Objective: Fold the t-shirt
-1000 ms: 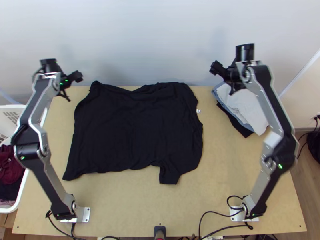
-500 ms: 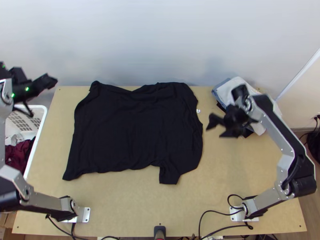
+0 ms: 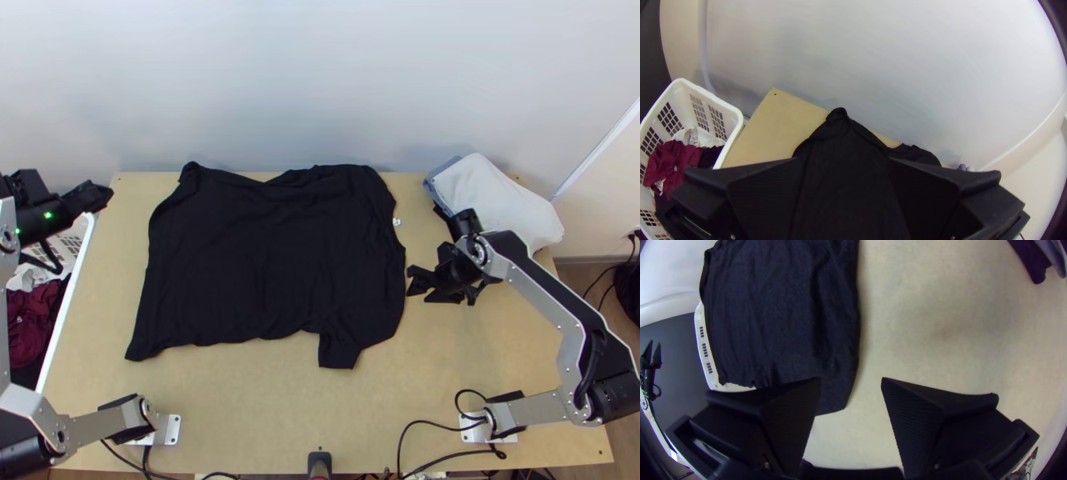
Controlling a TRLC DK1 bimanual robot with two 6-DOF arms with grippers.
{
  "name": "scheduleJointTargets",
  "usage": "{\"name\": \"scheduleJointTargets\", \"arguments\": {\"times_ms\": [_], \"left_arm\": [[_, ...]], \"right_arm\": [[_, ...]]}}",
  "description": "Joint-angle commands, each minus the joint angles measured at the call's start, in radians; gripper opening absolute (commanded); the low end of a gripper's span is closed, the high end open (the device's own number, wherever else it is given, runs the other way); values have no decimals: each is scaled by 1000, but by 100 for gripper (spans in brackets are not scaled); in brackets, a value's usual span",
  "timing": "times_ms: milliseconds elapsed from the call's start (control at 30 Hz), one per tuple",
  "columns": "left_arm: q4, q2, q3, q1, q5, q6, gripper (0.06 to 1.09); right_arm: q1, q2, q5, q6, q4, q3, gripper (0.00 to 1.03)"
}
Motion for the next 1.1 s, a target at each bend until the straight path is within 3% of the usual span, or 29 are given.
{"name": "scheduleJointTargets", "arguments": {"times_ms": [0,533,667,800,933,1067], "left_arm": [[-15,-46,-45,18,16,25,100],[-52,-69,-50,59,18,63,100],[-56,-69,-48,64,18,64,100],[-70,-65,-50,78,18,91,100],[-116,-51,-51,124,28,169,100],[-217,-34,-78,206,107,347,100]], "right_arm": [[19,27,-9,-7,47,-44,61],[37,142,-9,-3,189,-98,60],[42,141,-5,2,244,-123,30],[54,142,-3,6,272,-141,30],[65,142,-3,8,277,-152,30],[79,141,-3,8,294,-165,29]]}}
